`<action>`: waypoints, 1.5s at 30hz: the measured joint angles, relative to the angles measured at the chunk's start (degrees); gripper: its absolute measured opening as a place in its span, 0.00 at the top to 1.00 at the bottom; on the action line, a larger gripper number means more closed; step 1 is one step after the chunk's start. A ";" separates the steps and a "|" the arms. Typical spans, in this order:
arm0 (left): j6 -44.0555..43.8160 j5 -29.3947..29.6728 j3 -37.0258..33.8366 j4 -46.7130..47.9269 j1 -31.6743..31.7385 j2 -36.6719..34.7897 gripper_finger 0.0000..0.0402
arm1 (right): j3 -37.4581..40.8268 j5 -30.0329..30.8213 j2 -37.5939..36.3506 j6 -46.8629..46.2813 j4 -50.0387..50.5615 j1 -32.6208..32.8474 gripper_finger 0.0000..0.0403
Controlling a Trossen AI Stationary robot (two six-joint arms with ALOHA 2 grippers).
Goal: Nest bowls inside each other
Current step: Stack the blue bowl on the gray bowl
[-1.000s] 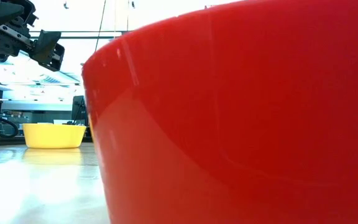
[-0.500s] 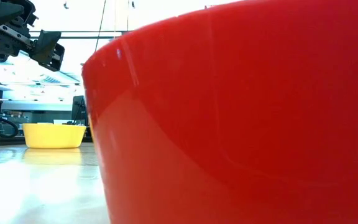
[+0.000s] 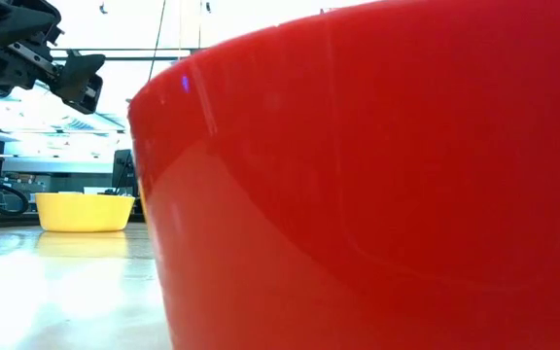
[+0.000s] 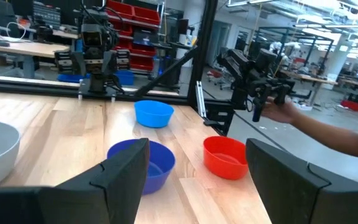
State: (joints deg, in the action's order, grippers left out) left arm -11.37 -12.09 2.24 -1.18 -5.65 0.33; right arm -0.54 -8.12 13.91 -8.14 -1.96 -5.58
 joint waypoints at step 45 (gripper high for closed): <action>5.91 28.97 -1.38 -1.80 0.00 0.03 0.31 | -4.90 -10.56 18.50 -16.50 0.03 1.38 0.55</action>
State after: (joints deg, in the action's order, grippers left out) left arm -5.45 16.88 0.86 -2.98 -5.65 0.36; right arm -5.44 -18.68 32.41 -24.64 -1.93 -4.20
